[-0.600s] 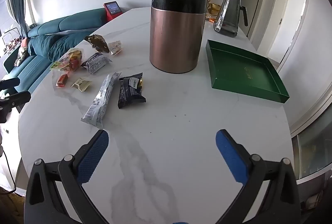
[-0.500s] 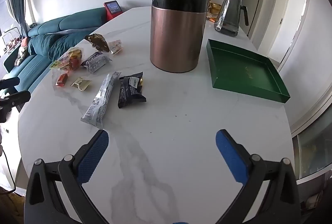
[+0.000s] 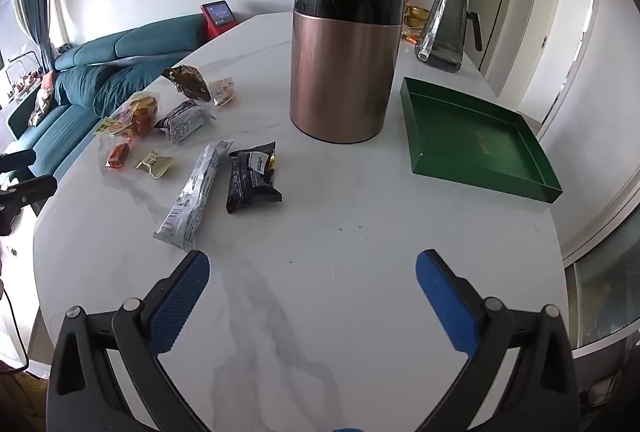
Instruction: Organize snacks
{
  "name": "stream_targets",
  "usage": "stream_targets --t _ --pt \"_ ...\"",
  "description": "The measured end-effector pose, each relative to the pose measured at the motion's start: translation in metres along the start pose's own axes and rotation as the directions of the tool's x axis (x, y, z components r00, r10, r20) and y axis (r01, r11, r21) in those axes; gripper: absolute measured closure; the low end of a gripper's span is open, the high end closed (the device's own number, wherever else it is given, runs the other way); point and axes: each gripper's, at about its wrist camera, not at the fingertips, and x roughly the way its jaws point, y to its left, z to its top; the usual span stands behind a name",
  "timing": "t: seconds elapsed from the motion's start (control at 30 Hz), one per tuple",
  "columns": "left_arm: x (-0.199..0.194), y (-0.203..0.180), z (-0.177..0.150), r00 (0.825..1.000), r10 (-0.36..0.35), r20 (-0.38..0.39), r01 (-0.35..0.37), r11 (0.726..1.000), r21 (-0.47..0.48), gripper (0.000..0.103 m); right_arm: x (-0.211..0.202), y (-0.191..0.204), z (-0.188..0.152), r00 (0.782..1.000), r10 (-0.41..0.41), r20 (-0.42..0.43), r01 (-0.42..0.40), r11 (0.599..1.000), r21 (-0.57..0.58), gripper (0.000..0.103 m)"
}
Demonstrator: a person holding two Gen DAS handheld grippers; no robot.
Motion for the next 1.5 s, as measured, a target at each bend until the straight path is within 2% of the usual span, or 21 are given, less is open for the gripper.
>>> stream_targets --t 0.5,1.5 --pt "-0.007 0.004 -0.003 1.000 0.010 -0.002 -0.010 1.000 -0.015 0.001 -0.003 0.001 -0.002 1.000 -0.008 0.009 0.008 1.000 -0.013 0.000" --pt "0.003 0.005 -0.007 0.999 0.012 -0.053 -0.014 0.999 -0.042 0.001 0.011 0.000 -0.004 1.000 -0.002 -0.031 0.001 1.000 -0.022 0.000"
